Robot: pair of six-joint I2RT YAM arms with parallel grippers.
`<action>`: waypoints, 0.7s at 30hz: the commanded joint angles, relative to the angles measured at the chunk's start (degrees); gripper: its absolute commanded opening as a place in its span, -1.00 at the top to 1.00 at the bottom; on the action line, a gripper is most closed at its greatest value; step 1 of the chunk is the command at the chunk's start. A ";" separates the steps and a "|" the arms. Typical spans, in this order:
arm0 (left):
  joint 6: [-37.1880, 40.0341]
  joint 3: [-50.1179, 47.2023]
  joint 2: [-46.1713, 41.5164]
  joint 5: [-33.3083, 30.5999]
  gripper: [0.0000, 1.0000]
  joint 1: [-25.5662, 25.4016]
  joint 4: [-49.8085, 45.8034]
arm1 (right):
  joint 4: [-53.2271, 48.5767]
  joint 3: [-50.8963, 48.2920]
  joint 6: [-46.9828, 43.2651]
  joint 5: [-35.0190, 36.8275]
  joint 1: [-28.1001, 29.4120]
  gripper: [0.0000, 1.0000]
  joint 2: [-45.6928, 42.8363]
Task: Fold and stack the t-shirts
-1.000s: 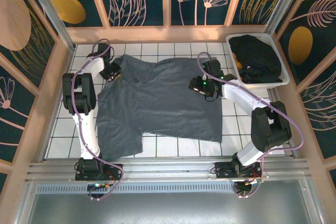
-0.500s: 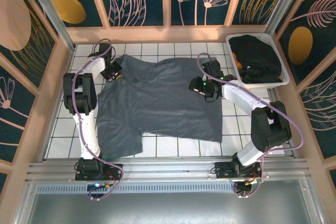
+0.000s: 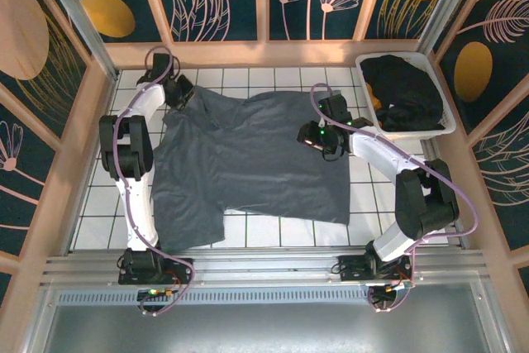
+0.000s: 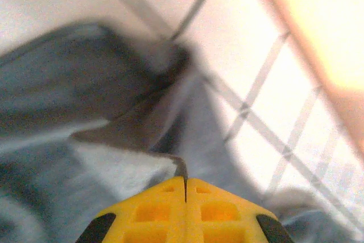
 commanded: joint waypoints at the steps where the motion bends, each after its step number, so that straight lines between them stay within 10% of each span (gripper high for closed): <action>1: -7.17 7.38 4.77 4.73 1.00 -0.28 13.94 | -0.15 -0.14 0.87 0.06 0.52 0.04 -1.95; 12: -22.88 30.60 24.09 6.08 1.00 -0.37 36.01 | -1.86 -3.19 2.45 0.81 0.35 0.04 -6.07; 16: -22.90 37.78 28.47 10.47 -0.24 -0.44 32.82 | -2.67 -4.15 2.08 0.98 0.02 0.03 -7.20; 21: -11.60 23.82 14.87 7.58 -0.39 -1.69 20.42 | -1.78 -6.16 2.34 0.25 -1.94 0.03 -7.44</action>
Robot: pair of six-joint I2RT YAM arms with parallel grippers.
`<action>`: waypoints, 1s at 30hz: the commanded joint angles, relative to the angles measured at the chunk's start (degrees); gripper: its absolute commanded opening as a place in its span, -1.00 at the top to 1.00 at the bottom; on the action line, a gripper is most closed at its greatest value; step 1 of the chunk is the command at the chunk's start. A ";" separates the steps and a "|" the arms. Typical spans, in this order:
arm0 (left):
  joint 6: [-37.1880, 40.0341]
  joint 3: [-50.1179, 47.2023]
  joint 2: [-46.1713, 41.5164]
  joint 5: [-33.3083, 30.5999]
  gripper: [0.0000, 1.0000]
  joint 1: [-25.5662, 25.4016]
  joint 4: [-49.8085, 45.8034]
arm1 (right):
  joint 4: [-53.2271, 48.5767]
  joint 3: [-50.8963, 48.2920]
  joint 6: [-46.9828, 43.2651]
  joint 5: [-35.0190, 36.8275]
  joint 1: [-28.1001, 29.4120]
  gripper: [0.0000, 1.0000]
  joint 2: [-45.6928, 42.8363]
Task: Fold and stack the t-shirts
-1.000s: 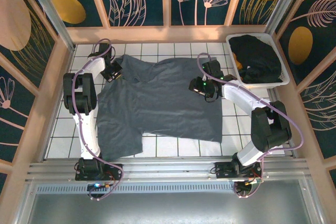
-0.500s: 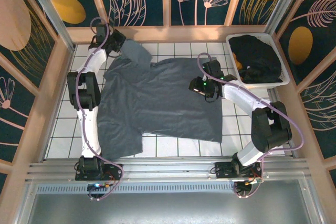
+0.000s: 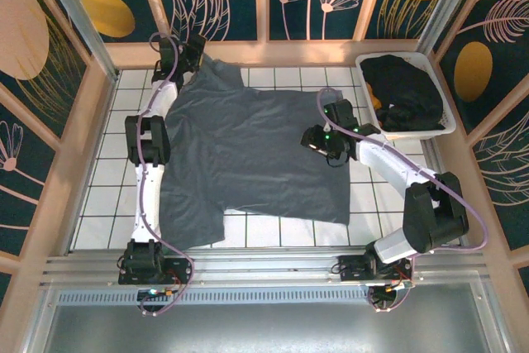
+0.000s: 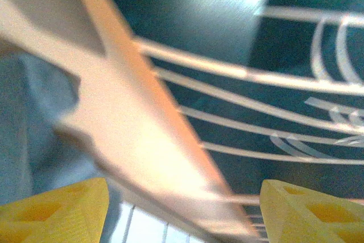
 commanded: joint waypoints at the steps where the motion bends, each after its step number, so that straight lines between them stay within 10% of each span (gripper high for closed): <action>1: 7.12 -11.76 -14.14 -1.48 -0.33 -1.34 -7.37 | -0.44 -2.19 0.95 -0.02 -2.08 0.03 -1.53; 13: 16.00 -54.92 -37.10 -3.25 0.04 -2.48 -18.92 | 0.44 1.33 -2.18 0.05 -10.43 0.06 11.85; 30: 17.60 -36.88 -19.33 -5.71 -0.03 -1.80 -26.29 | -12.33 30.16 -3.23 7.91 -16.53 0.07 41.33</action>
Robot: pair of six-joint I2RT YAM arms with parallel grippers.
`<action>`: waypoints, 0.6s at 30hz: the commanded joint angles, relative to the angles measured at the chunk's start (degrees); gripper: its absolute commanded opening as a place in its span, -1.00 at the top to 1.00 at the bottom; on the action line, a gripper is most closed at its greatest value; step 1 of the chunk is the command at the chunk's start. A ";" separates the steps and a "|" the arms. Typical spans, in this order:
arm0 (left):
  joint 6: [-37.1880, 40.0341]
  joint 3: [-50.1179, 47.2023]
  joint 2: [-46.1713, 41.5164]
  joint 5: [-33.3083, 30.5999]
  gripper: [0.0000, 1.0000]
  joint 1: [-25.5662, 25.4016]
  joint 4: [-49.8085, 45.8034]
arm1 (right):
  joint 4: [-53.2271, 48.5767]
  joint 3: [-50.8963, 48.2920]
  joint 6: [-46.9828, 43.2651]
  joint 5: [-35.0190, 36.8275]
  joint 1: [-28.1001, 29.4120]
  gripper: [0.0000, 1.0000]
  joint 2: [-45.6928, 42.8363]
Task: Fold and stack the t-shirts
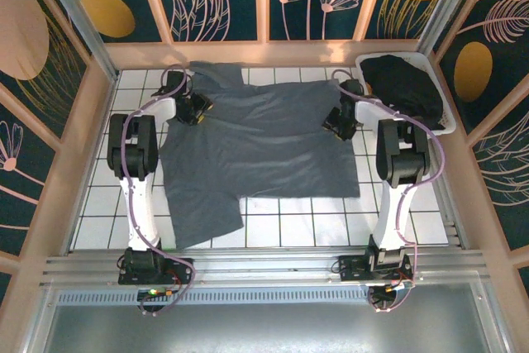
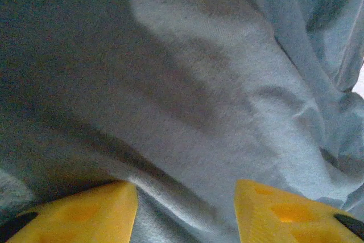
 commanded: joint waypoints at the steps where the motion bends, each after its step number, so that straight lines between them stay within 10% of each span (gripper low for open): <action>1: 1.27 5.59 4.68 -2.12 -0.04 0.76 -5.31 | -6.83 4.19 -1.71 4.49 -1.81 0.07 6.61; 9: 5.80 14.25 3.41 -6.96 -0.32 1.00 -10.04 | -6.80 10.80 -6.73 3.22 -1.58 -0.05 4.70; 18: 9.10 -9.09 -18.93 -17.37 -0.19 -3.00 -19.32 | -1.98 -6.20 -5.97 4.81 0.98 -0.09 -16.17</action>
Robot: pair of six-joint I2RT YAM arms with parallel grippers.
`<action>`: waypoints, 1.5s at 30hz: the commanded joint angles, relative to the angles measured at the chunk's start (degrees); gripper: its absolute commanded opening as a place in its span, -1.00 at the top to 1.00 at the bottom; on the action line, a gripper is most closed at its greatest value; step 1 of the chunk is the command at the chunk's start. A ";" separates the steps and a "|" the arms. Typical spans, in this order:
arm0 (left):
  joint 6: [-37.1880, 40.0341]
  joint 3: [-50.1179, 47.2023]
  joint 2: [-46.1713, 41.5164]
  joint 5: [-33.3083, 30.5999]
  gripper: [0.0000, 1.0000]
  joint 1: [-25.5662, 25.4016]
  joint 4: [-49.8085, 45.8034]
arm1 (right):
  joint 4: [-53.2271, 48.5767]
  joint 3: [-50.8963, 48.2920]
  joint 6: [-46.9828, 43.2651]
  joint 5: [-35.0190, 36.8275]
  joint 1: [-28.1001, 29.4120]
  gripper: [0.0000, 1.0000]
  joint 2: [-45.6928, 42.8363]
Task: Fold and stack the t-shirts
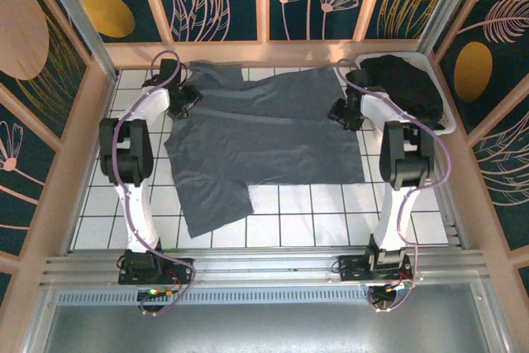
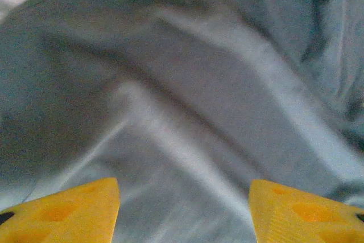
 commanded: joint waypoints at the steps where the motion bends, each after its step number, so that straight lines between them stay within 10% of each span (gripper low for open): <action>1: 2.67 -11.75 -10.68 -4.31 -0.16 -3.78 -7.03 | 1.31 -7.80 0.42 1.17 1.89 -0.09 -10.90; 13: -5.42 -49.34 -40.49 -2.48 -0.09 -23.46 -21.56 | 2.56 -28.02 7.13 -1.53 7.99 -0.08 -29.62; 28: -7.74 -62.68 -47.29 3.28 -0.12 -26.52 -18.35 | 4.96 -30.52 6.55 -6.12 9.53 -0.11 -30.84; 32: -8.71 -63.24 -44.14 1.26 0.07 -26.56 -12.36 | 4.24 -31.30 6.55 -4.87 9.48 -0.11 -32.15; 37: -12.83 -61.01 -44.75 -3.67 1.00 -26.58 -12.62 | 2.32 -35.15 9.06 -0.60 6.73 -0.09 -35.58; 45: -19.17 -55.57 -55.75 -11.13 1.00 -26.49 -23.98 | 1.17 -41.30 14.98 0.74 -6.21 0.01 -36.94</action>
